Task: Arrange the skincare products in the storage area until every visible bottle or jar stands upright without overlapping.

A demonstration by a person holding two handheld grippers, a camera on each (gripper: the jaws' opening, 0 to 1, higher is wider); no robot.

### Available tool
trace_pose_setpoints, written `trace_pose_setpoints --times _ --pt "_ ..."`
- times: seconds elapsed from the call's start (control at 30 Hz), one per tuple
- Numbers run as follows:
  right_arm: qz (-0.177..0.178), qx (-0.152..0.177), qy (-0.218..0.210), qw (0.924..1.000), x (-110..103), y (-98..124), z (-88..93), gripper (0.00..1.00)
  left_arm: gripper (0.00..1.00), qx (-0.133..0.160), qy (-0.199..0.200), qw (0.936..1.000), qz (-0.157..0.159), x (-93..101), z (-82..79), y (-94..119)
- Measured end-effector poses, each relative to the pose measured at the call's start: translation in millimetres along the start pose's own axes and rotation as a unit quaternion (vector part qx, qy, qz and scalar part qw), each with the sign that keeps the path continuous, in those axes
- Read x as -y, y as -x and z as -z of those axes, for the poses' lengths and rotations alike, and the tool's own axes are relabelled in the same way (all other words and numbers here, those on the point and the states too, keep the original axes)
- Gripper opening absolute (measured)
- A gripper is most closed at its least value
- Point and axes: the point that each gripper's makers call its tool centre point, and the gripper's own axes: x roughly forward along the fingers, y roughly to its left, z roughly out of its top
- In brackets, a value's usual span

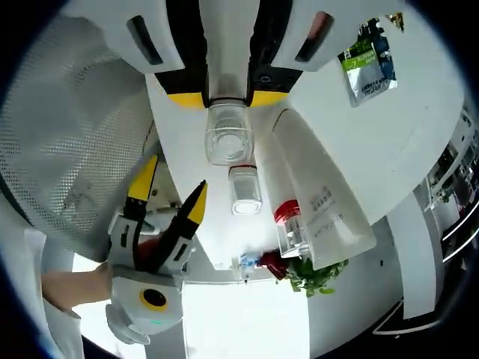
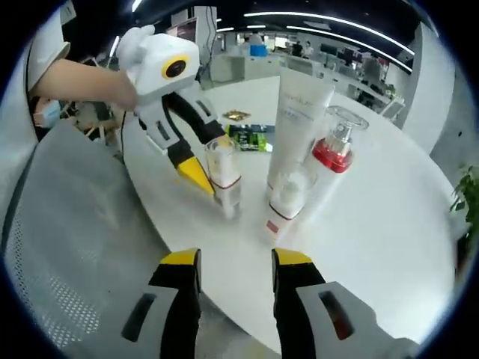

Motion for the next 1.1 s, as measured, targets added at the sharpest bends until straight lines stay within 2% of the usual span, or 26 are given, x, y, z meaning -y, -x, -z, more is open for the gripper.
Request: trace_pose_setpoints --times 0.33,0.7,0.87,0.97,1.1 --pt "0.024 0.026 -0.038 0.9987 6.3 3.3 -3.9 0.52 0.22 0.006 -0.007 0.9999 0.006 -9.7 -10.8 -15.0" --pt "0.038 0.069 -0.058 0.9952 10.6 20.7 -15.9 0.8 0.22 0.01 -0.01 0.9998 0.013 -12.9 -16.9 -22.7" --pt "0.033 0.09 -0.066 0.9932 7.4 24.0 -22.7 0.91 0.22 0.011 -0.015 0.9996 0.019 -13.4 -18.4 -26.3" --pt "0.026 0.12 -0.078 0.9894 4.1 24.2 -30.7 1.0 0.22 0.01 -0.019 0.9995 0.023 -13.3 -18.9 -27.5" --pt "0.02 0.136 -0.085 0.9868 1.5 25.6 -35.5 0.99 0.22 0.01 -0.021 0.9994 0.026 -12.4 -20.5 -28.1"
